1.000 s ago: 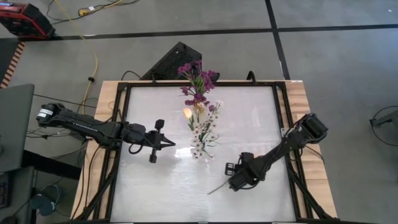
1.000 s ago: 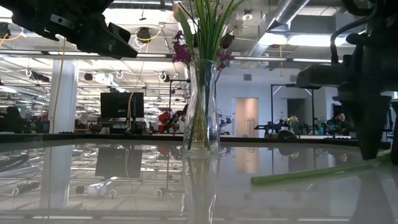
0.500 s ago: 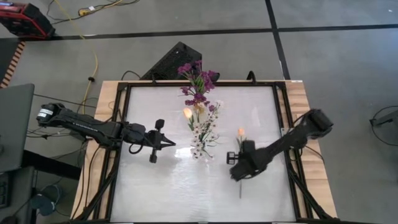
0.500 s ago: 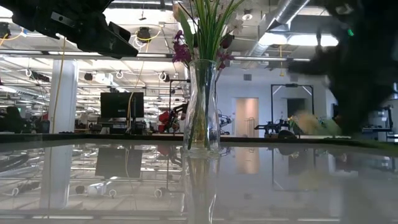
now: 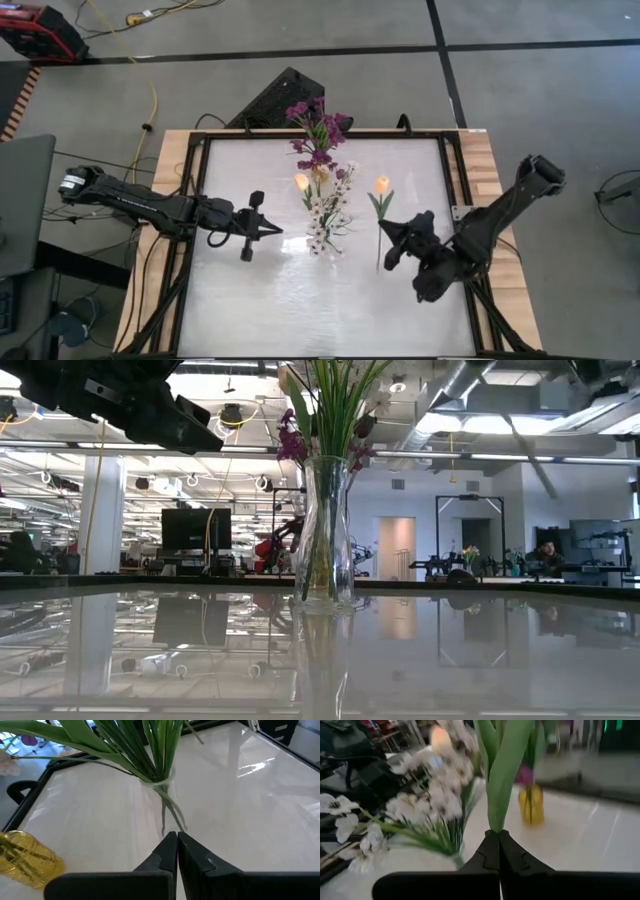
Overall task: Sort flowers into vase by color
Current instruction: Put the pink flower into the transparent vase
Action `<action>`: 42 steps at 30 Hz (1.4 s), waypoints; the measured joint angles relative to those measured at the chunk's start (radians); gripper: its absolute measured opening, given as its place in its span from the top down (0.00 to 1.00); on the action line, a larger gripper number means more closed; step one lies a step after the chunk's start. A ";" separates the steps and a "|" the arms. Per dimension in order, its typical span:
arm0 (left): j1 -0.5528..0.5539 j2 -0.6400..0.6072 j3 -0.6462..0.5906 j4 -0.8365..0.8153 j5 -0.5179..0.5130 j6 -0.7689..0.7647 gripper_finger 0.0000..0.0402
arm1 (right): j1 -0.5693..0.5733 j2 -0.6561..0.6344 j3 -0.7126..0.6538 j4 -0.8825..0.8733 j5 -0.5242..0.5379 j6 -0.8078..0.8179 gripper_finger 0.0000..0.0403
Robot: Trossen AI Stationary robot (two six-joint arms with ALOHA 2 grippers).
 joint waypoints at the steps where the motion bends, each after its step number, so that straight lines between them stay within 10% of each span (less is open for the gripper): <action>1: 0.001 0.000 0.000 0.006 0.000 0.000 1.00 | 0.002 -0.009 0.000 0.035 0.026 -0.080 0.96; 11: 0.001 0.000 0.007 0.077 -0.002 -0.053 1.00 | -0.047 -0.054 0.001 0.185 -0.012 -0.642 0.96; 23: 0.002 0.000 0.008 0.216 -0.002 -0.072 1.00 | -0.249 -0.252 0.001 0.354 -0.845 -1.159 0.96; 35: 0.034 0.000 0.009 0.223 -0.002 -0.091 1.00 | -0.268 -0.630 -0.313 0.877 -0.859 -1.468 0.96; 42: 0.057 0.000 0.009 0.227 -0.002 -0.105 1.00 | -0.393 -0.594 -0.545 1.351 -0.879 -1.450 0.96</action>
